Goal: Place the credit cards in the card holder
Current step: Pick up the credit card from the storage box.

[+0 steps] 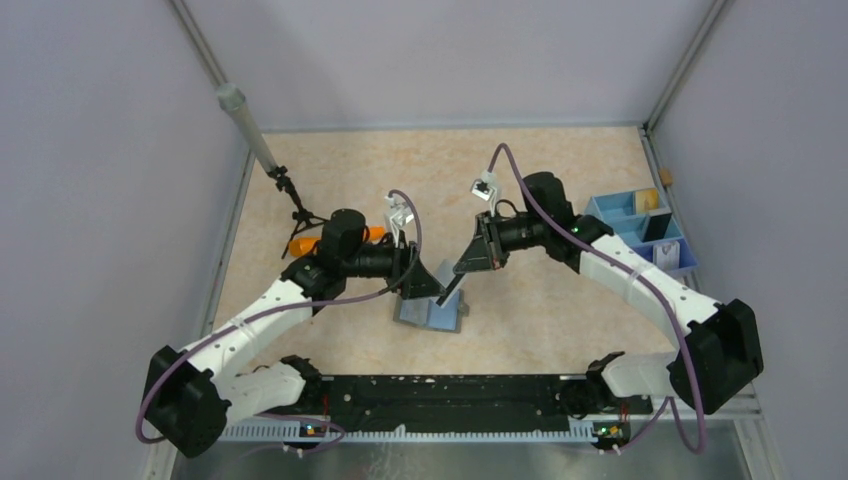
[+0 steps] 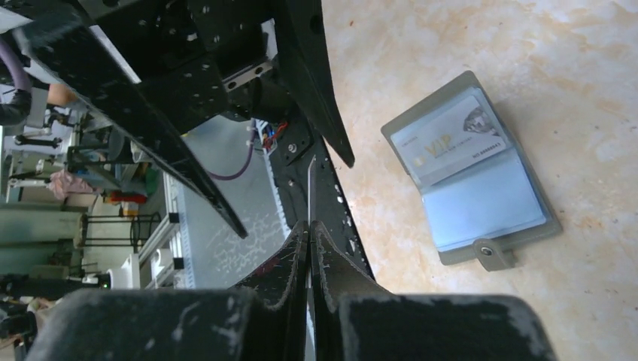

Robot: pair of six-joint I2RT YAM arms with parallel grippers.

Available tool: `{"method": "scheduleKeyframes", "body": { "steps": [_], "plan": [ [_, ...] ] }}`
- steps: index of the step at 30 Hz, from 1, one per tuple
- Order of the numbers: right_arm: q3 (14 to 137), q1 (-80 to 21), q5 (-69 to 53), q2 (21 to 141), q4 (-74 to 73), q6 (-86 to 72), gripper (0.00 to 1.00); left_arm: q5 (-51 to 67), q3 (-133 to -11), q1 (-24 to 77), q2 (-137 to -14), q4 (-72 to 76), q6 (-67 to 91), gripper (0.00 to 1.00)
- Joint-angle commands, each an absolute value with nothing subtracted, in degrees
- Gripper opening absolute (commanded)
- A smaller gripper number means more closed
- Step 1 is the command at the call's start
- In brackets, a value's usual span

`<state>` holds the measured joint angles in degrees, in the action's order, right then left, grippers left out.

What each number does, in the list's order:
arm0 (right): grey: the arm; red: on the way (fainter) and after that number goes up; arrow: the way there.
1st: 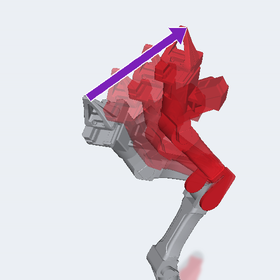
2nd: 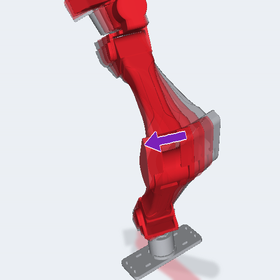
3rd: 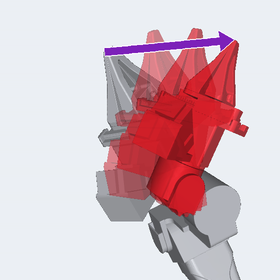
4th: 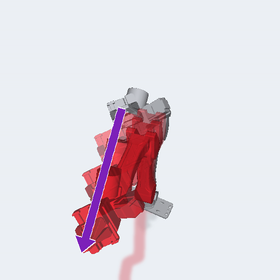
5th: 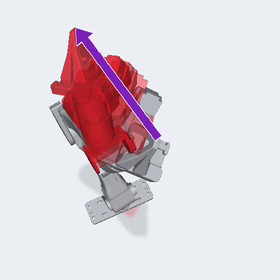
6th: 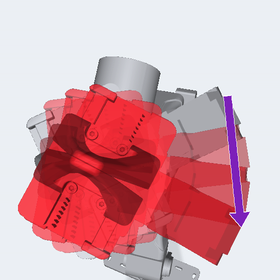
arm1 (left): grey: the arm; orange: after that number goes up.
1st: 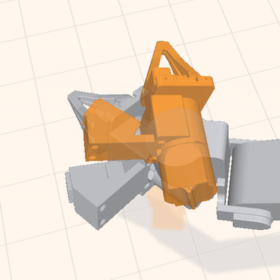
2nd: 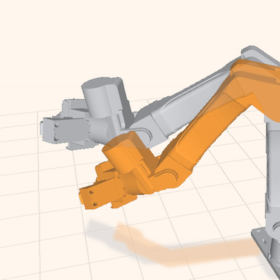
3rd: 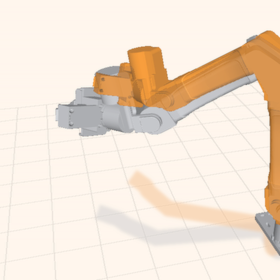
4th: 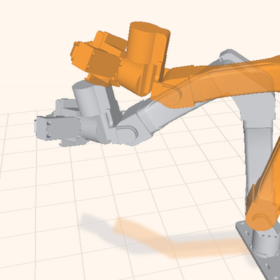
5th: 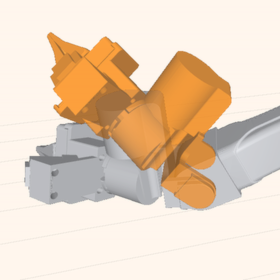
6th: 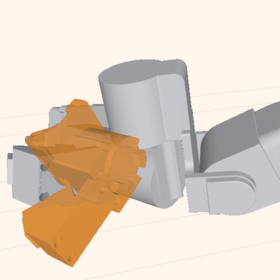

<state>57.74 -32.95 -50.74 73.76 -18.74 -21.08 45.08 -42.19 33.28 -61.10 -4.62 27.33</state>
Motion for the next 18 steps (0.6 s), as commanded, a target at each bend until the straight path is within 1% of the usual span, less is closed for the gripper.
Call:
{"method": "scheduleKeyframes", "body": {
  "steps": [1, 5, 7, 11, 13, 16, 17, 18],
  "plan": [
    [58.41, -33.68, -55.42, 73.48, -15.37, -20.59, 0.00, 51.25, -41.93, 35.12, -61.84, -3.15, 26.59, 0.64],
    [58.29, -33.96, -55.64, 73.57, -15.32, -20.32, 0.00, 52.50, -42.06, 36.29, -62.51, -2.76, 26.95, 0.42],
    [58.19, -34.01, -55.78, 73.70, -15.32, -20.22, 0.00, 52.75, -41.74, 36.38, -62.78, -2.08, 27.62, 0.33],
    [57.93, -34.15, -56.15, 73.92, -15.59, -19.69, 0.00, 54.08, -40.59, 36.53, -63.51, 1.46, 29.99, 0.25],
    [57.85, -34.11, -55.93, 74.06, -16.20, -19.22, 0.00, 54.52, -39.88, 36.64, -63.65, 3.62, 31.37, 0.18],
    [57.68, -34.19, -55.26, 74.33, -16.78, -18.56, 0.00, 53.88, -39.12, 36.56, -63.84, 4.73, 32.16, 0.02],
    [57.59, -34.18, -55.08, 74.47, -16.84, -18.54, 0.00, 53.54, -38.96, 36.62, -64.01, 4.70, 32.29, 0.00],
    [57.53, -34.20, -54.83, 74.72, -16.84, -18.46, 0.00, 53.33, -38.75, 36.61, -64.08, 4.66, 32.34, 0.00]
  ]
}}
